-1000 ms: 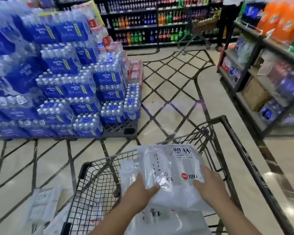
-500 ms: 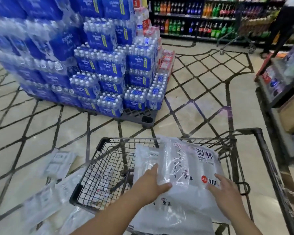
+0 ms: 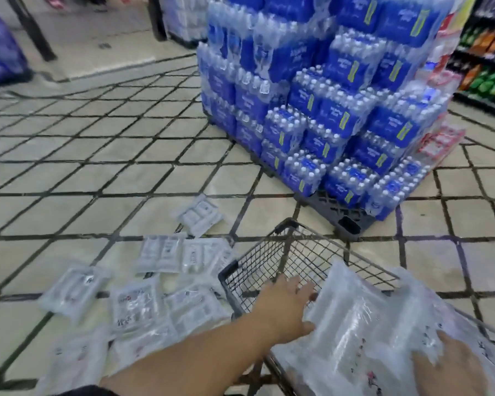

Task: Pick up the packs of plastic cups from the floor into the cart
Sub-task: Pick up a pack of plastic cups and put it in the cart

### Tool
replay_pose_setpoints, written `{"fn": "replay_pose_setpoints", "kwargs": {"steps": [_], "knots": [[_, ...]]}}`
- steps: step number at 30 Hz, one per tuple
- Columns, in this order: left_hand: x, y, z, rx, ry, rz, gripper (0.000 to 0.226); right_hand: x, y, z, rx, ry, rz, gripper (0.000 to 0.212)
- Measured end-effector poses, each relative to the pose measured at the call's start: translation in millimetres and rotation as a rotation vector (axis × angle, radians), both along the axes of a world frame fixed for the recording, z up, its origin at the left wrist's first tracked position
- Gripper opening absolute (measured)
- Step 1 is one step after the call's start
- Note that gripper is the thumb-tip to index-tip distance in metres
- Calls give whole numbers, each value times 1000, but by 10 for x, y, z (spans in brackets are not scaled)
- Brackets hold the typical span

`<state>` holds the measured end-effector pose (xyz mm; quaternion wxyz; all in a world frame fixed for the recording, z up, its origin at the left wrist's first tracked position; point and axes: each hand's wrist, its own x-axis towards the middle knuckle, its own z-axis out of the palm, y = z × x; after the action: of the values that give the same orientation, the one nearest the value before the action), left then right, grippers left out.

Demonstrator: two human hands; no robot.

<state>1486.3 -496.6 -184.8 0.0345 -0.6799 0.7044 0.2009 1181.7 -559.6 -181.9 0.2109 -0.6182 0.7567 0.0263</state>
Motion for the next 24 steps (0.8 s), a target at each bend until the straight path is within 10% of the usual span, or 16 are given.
{"fn": "replay_pose_setpoints", "kwargs": {"steps": [12, 24], "knots": [[2850, 2452, -585, 147, -146, 680, 89, 3224, 935, 139, -85, 195, 637, 99], [3856, 4356, -1106, 293, -114, 1094, 88, 5246, 2070, -538, 54, 315, 1232, 90]]}}
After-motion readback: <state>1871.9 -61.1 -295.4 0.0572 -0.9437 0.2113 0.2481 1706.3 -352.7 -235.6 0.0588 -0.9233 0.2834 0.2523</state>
